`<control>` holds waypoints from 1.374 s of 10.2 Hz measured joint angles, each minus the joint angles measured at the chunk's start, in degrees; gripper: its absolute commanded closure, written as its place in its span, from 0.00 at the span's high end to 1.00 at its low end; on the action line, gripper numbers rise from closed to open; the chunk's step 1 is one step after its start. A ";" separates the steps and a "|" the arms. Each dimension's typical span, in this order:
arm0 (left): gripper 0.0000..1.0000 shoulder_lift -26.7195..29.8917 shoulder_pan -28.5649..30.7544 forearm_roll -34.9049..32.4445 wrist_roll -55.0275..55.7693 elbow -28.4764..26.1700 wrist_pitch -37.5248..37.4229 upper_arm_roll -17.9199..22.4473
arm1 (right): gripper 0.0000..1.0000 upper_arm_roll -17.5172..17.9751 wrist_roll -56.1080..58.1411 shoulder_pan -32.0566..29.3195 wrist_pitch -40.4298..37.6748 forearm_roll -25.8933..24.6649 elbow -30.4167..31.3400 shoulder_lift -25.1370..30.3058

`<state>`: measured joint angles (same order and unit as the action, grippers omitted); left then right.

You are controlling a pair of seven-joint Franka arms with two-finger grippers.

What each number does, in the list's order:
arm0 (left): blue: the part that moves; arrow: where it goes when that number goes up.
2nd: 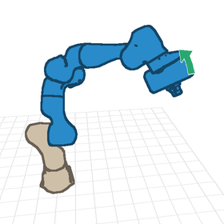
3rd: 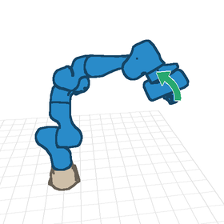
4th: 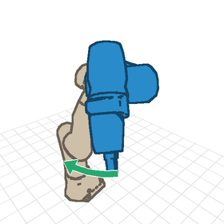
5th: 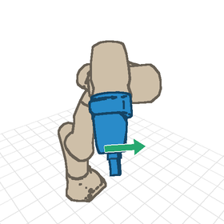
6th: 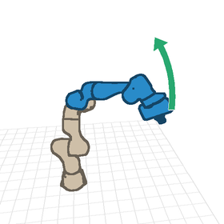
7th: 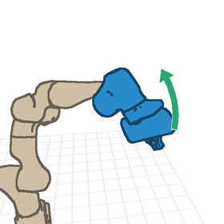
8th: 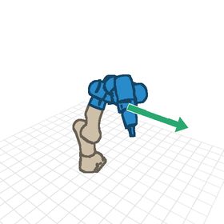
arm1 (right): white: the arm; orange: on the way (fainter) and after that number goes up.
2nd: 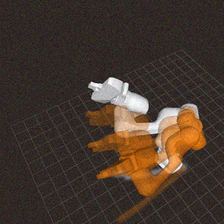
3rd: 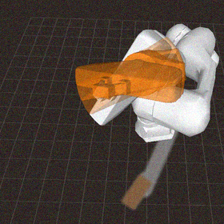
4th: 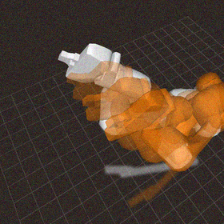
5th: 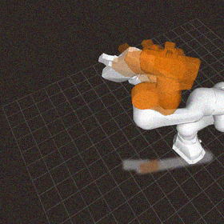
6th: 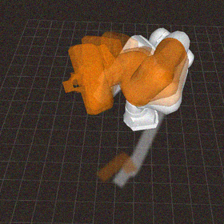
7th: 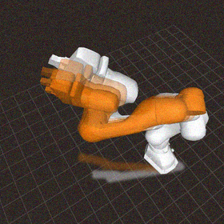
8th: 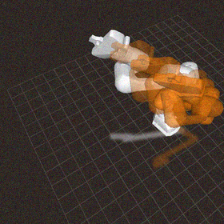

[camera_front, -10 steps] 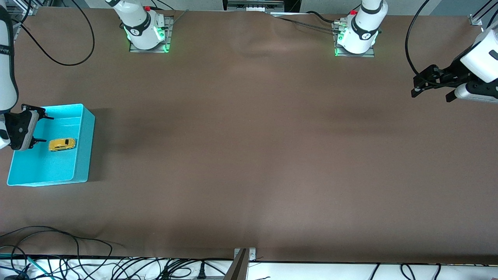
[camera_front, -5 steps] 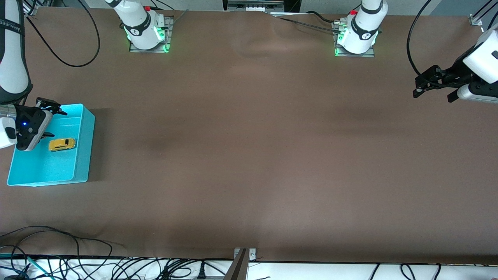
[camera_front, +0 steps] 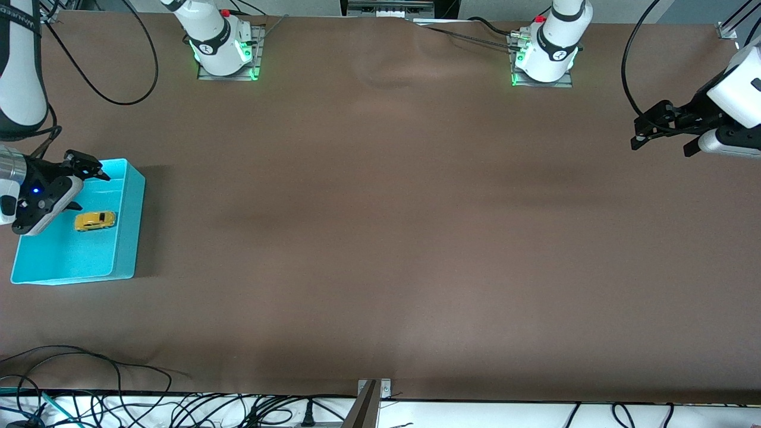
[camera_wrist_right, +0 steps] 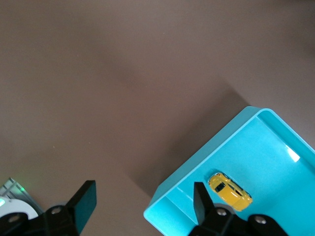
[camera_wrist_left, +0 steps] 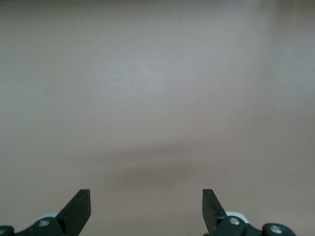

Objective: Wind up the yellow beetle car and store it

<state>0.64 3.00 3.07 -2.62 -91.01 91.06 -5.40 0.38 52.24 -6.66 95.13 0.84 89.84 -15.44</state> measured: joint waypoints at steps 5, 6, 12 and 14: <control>1.00 -0.02 0.01 0.00 0.00 0.00 0.00 0.00 | 1.00 3.31 -19.13 0.08 -0.18 0.00 0.97 1.79; 1.00 -0.03 0.01 0.00 0.00 0.00 0.00 0.00 | 1.00 3.81 -23.83 0.07 -0.05 0.00 1.77 2.70; 1.00 -0.06 0.02 0.00 0.00 0.00 0.00 0.00 | 1.00 8.32 -46.77 0.11 -0.06 -0.01 6.01 10.33; 1.00 -0.07 0.02 0.00 0.00 0.00 0.00 0.00 | 1.00 9.49 -52.09 0.04 -0.02 -0.15 7.65 12.54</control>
<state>0.57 3.02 3.07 -2.62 -91.01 91.06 -5.40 9.87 0.15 -6.62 95.10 0.69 97.48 -2.90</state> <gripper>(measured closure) 0.000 0.000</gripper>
